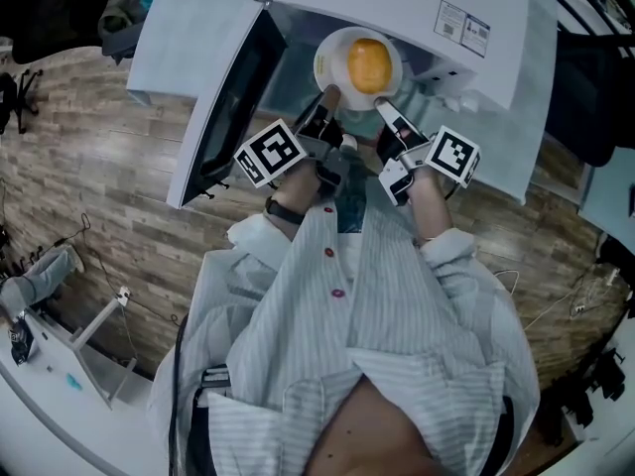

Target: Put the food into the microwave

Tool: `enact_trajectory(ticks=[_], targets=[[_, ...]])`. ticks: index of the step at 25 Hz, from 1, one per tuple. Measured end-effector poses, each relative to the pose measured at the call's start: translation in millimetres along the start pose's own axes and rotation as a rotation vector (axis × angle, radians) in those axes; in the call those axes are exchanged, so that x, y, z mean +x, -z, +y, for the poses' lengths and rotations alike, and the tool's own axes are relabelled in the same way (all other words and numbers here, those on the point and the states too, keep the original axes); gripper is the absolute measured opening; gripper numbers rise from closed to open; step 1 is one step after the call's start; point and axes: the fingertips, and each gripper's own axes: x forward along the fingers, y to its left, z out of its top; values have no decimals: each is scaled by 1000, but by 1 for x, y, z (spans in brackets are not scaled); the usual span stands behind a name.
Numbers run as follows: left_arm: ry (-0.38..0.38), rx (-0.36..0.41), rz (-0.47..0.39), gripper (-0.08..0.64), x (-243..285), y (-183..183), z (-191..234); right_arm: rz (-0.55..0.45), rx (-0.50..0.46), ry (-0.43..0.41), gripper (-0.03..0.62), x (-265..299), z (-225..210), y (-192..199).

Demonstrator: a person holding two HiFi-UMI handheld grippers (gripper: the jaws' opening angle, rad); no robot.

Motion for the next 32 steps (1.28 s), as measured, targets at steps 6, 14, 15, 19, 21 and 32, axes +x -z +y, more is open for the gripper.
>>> enact_trajectory(ticks=[6,14,15,19,21,32], targets=[[-4,-9,23,20,17,-7,7,-10,11,19,46,12,-8,-12],[-6,-13,56,21,30,-12,10,-39,36,24,46,19,-10,-20],[-5,-13,57,20,26,-11,7,-39,34,19,46,16,-7,-18],[-5,-16,73,21,28,-9,6,-36,9,29,46,15,-7,-21],[-11,-16,82,21,31,-9,9,-35,1,65,46,14,-12,-22],[-37,12,124,21,44,-6,23,-46,10,115,54,23,-28,-27]])
